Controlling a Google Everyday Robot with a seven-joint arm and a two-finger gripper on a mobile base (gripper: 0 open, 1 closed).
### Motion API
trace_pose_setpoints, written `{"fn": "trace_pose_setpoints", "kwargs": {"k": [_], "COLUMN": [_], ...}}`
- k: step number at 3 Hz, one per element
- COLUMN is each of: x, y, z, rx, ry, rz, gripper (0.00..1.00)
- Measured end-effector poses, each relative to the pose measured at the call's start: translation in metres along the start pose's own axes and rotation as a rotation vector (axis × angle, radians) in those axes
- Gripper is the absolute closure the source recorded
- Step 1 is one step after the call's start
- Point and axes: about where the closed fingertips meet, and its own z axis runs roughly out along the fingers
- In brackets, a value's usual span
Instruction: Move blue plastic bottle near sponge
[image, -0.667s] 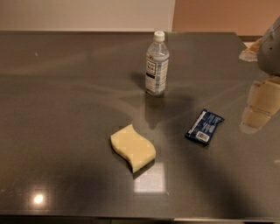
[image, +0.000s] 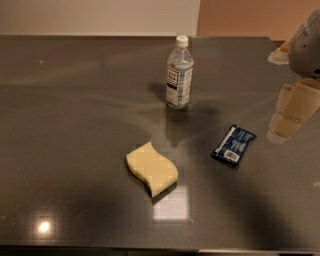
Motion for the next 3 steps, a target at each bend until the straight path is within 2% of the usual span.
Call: {"fn": "trace_pose_setpoints", "kwargs": {"k": [1,3], "x": [-0.022,-0.081], "y": [-0.022,-0.065], "z": [0.008,0.036], "rx": [-0.025,-0.057], "ry": [-0.063,-0.165], "rz": [0.010,0.030], "gripper": [0.00,0.00]}}
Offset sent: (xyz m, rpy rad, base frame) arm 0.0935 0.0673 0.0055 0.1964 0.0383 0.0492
